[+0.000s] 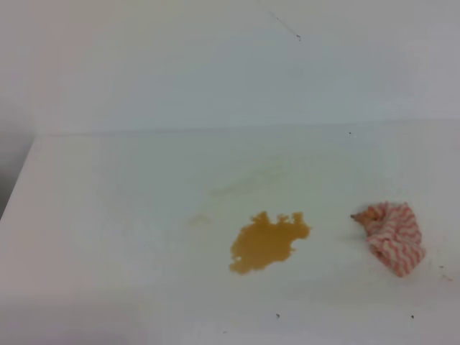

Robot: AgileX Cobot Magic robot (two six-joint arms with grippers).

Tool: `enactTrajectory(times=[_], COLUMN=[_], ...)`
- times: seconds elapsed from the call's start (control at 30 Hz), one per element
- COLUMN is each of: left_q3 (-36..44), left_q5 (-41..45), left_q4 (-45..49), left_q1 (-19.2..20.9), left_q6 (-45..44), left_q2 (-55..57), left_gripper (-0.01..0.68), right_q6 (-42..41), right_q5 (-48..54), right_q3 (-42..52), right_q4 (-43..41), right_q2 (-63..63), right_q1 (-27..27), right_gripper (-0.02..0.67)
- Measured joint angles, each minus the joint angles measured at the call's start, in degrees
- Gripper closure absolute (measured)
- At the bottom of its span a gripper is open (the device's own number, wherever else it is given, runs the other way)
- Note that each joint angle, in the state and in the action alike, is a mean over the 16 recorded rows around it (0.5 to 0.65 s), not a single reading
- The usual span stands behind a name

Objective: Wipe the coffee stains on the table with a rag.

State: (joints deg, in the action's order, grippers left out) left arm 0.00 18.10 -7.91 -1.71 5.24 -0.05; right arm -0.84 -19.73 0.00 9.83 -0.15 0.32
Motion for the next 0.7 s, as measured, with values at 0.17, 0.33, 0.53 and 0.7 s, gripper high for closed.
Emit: enactTrajectory(times=[0.17,0.33,0.53,0.7], left_q3=[0.0,0.0,0.0,0.0], left_q5=[0.0,0.0,0.0,0.0], left_q4=[0.0,0.0,0.0,0.0], left_q1=[0.0,0.0,0.0,0.0], left_q6=[0.0,0.0,0.0,0.0], left_q2=[0.0,0.0,0.0,0.0], left_gripper=[0.675,0.675,0.675,0.675], right_q6=[0.0,-0.5,-1.1,-1.4], right_q5=[-6.5,-7.1,0.8,12.8], right_q3=[-0.9,-4.2,-11.3,-20.2], right_q4=[4.3,7.1,7.5,7.7], right_q2=[0.0,0.1,2.9,8.7], right_q1=[0.0,0.0,0.0,0.0], right_gripper=[0.651,0.651,0.651,0.651])
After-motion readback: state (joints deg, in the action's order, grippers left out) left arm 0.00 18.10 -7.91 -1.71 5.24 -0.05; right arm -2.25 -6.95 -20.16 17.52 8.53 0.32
